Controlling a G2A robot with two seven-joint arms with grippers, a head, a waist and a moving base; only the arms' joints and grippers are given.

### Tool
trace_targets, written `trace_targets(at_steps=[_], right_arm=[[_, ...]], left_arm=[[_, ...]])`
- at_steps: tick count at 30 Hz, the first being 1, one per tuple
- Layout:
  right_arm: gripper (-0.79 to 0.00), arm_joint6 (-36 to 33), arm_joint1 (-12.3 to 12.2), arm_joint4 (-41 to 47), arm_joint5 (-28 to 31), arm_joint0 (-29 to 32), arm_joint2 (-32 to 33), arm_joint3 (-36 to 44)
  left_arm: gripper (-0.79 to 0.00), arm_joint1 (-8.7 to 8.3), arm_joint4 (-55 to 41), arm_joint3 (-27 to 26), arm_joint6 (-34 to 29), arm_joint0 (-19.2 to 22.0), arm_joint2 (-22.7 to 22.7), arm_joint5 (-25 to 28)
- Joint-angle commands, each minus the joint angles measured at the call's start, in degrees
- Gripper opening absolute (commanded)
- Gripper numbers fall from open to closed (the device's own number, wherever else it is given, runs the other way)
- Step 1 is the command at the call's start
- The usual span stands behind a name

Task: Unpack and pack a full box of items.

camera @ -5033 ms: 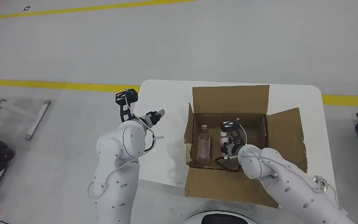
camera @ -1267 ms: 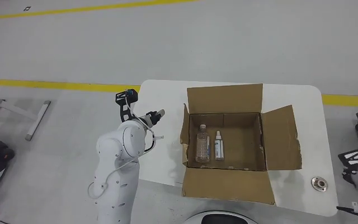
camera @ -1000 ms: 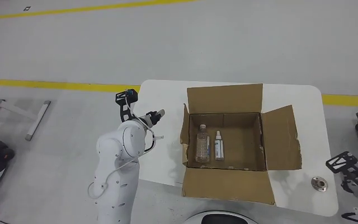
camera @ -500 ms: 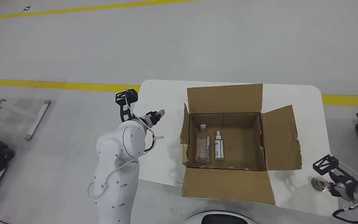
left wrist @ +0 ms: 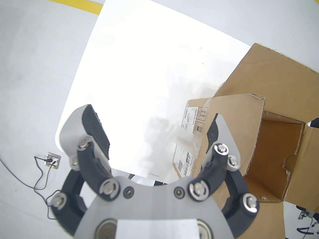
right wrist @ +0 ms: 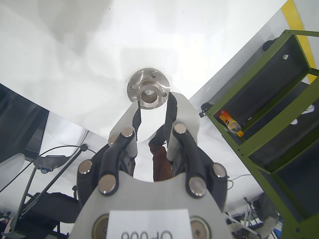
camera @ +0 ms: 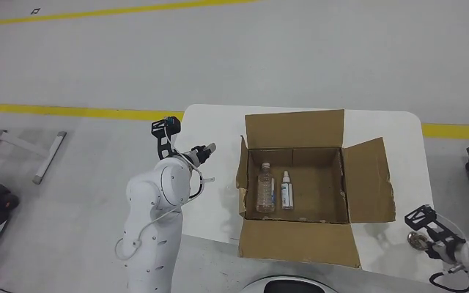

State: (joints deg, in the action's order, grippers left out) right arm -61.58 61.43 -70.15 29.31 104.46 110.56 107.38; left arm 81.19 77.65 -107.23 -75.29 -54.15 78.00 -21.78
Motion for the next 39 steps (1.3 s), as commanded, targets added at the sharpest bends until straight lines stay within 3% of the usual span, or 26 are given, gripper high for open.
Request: trace_targets(at_steps=[1,11,39], right_arm=[[-0.517,0.06,-0.06,-0.23,-0.19,-0.27,-0.38,-0.37],[-0.486,0.20,-0.38,-1.23,-0.51,-1.28,-2.60,-1.89],[-0.496,-0.24,-1.24,-1.66,-2.25,-3.70,-5.12,-4.83]], left_arm=[[0.000,0.00,0.00,0.00,0.00,0.00,0.00,0.00],[0.000,0.00,0.00,0.00,0.00,0.00,0.00,0.00],[0.000,0.00,0.00,0.00,0.00,0.00,0.00,0.00]])
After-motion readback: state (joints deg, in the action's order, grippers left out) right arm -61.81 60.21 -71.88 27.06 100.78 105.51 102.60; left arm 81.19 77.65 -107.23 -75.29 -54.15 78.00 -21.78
